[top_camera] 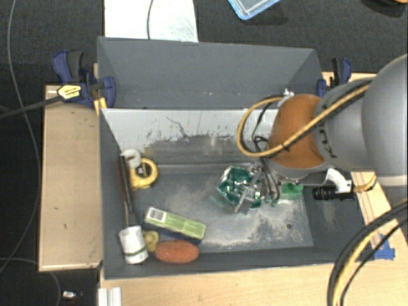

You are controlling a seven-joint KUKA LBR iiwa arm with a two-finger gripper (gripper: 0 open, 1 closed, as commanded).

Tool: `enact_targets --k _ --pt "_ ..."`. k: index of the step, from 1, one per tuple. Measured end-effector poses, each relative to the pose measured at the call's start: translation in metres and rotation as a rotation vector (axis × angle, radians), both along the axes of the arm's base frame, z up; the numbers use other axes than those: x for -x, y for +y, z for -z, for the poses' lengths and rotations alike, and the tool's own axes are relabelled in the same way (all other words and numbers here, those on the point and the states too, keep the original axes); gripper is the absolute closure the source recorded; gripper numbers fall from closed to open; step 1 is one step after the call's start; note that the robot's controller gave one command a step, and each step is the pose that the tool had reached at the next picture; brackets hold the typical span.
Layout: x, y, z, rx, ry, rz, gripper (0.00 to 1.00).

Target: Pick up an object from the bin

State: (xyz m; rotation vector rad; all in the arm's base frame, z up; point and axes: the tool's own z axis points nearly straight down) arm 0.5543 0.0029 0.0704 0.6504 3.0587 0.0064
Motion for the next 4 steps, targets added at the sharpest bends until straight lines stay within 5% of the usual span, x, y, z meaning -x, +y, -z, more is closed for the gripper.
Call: enact_targets --k 2,4 --pt "0.003 0.000 -0.023 0.000 0.009 -0.002 1.00" --pt "0.000 0.000 -0.096 0.000 -0.003 -0.004 1.00"
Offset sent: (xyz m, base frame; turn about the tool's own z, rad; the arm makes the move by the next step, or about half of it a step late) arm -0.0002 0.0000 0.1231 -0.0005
